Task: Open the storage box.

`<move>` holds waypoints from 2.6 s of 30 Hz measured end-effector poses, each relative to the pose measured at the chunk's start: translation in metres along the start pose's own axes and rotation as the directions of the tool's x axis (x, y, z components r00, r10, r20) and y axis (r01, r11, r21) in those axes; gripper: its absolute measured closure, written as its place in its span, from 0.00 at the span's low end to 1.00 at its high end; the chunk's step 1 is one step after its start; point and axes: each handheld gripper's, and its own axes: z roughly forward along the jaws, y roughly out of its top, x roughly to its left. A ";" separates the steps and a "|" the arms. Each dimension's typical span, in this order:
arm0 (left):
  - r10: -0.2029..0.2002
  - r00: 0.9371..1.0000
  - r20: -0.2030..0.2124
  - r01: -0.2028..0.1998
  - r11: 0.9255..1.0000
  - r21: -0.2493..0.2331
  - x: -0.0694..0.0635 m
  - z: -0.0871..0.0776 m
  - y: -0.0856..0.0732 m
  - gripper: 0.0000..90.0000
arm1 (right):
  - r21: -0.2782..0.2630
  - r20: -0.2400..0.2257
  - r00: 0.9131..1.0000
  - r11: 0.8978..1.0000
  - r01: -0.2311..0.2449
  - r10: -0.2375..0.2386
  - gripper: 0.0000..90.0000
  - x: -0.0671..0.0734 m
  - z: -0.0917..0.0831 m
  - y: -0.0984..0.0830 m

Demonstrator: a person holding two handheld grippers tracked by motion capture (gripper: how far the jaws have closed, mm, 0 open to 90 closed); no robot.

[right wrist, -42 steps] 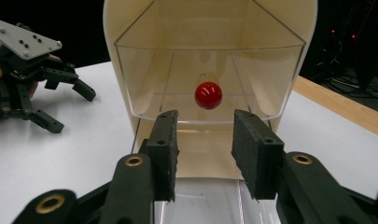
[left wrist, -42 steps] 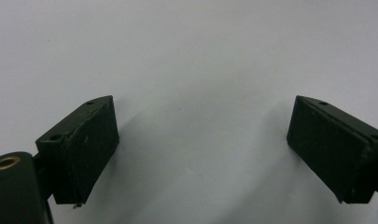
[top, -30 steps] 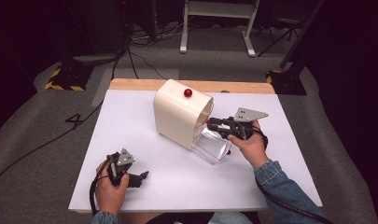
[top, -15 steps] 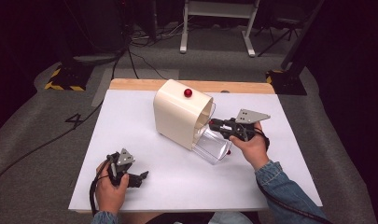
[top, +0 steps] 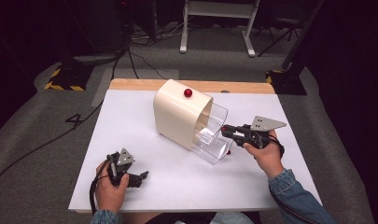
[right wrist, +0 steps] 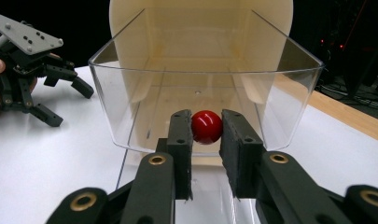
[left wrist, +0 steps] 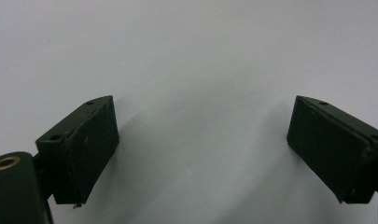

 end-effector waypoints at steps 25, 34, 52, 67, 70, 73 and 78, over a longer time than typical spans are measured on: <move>0.000 1.000 0.000 0.000 1.000 0.000 0.000 0.000 0.000 0.10 | 0.037 0.022 0.999 0.999 -0.035 0.034 0.65 -0.001 -0.018 -0.015; -0.001 1.000 0.000 0.001 1.000 0.000 0.000 0.000 0.000 0.10 | 0.033 0.045 0.998 0.999 -0.041 0.039 0.56 -0.003 -0.037 -0.014; 0.000 1.000 0.002 0.000 1.000 0.001 0.000 0.000 0.000 0.10 | 0.109 0.137 0.986 0.988 -0.108 0.093 0.45 -0.011 -0.095 -0.030; -0.001 1.000 0.002 0.001 1.000 0.000 0.000 0.000 0.000 0.10 | 0.261 0.200 0.973 0.952 -0.162 0.111 0.44 -0.016 -0.111 -0.061; -0.002 1.000 0.002 0.002 1.000 0.000 0.000 0.000 0.000 0.10 | 0.285 0.203 0.972 0.943 -0.174 0.118 0.43 -0.018 -0.112 -0.069; 0.000 1.000 0.001 0.000 1.000 0.002 0.001 0.000 0.000 0.10 | 0.344 0.194 0.974 0.921 -0.183 0.121 0.41 -0.019 -0.110 -0.080; -0.002 1.000 0.003 0.002 1.000 0.000 0.000 0.000 0.000 0.10 | 0.381 0.177 0.979 0.910 -0.163 0.101 0.38 -0.016 -0.107 -0.096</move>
